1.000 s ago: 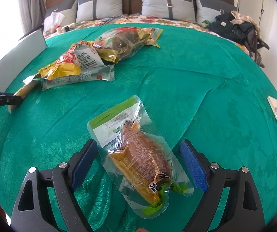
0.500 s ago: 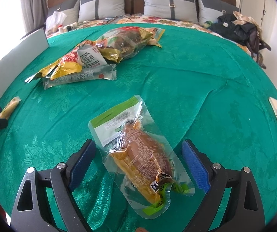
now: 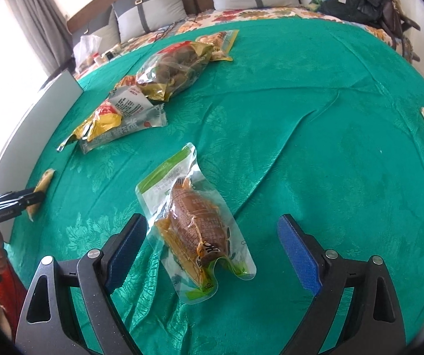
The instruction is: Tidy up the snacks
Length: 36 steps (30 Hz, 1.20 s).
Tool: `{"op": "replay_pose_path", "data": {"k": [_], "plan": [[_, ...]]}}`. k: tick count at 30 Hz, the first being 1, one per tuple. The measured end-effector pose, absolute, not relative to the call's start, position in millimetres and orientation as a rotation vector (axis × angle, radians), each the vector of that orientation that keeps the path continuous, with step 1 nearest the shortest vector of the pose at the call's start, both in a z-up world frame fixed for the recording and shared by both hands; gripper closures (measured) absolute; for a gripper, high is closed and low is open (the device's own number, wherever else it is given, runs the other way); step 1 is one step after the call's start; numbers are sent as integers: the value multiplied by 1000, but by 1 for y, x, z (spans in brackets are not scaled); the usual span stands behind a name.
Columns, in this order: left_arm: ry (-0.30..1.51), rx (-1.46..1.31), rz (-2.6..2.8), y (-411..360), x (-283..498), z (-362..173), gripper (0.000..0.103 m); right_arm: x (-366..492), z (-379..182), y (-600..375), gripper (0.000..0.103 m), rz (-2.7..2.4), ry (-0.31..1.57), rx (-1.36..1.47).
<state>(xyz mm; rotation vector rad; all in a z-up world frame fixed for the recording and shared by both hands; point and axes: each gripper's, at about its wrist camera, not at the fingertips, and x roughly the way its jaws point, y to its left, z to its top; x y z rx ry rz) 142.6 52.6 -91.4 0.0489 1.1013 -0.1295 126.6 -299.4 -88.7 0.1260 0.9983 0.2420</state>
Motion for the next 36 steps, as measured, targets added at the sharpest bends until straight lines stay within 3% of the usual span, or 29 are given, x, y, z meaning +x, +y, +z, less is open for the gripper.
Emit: {"op": "replay_pose_path", "data": {"k": [1,5,14,15,17,19,22,25,36], "plan": [[1099,71,-114,52,142,-95,17,126,-89,-295,10,252,1004,93],[1058,32,-74,62,139,-102,0,119,-91,-282,11,276,1024,-13],[982,38,-90,68,136,-104,0,106,-92,-278,15,277,1104,-182],[979,37,-90,69,136,-104,0,107,-91,-284,17,256,1105,-161],[975,35,-88,69,136,-104,0,111,-88,-292,41,237,1090,-96],[973,35,-85,68,134,-104,0,116,-88,-291,46,225,1072,-65],[972,35,-84,68,134,-104,0,122,-89,-271,44,269,1014,-65],[972,35,-83,68,134,-104,0,126,-88,-261,32,312,995,28],[971,34,-80,68,134,-105,0,105,-70,-267,31,327,986,-73]]}}
